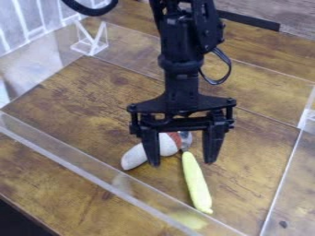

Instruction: Move the green spoon to the left

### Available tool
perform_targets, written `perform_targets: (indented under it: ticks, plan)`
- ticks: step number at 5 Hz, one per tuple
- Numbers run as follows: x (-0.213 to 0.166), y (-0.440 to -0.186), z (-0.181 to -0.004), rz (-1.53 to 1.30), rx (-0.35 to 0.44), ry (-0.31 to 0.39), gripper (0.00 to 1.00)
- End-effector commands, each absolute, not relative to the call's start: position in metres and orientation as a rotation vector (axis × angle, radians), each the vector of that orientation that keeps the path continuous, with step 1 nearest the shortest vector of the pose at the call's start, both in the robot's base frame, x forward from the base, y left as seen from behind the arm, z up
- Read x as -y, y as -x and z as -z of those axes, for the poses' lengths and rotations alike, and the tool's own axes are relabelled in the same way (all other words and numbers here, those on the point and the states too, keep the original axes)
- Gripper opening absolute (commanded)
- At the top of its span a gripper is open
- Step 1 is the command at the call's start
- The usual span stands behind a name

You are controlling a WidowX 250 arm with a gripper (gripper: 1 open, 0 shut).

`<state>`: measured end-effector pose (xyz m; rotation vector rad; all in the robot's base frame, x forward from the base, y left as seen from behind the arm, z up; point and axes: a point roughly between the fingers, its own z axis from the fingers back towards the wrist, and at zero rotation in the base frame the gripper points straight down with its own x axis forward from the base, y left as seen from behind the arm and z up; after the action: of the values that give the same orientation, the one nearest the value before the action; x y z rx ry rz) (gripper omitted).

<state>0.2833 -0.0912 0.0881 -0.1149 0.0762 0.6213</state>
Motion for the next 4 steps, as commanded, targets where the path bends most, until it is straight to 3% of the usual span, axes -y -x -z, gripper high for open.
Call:
perform_targets:
  ticks: [1,4]
  plan:
    - [0.102,-0.294,-0.094,-0.636,-0.030,0.155,1.00]
    - [0.085,-0.307,-0.052,-0.666,-0.045,0.175,1.00]
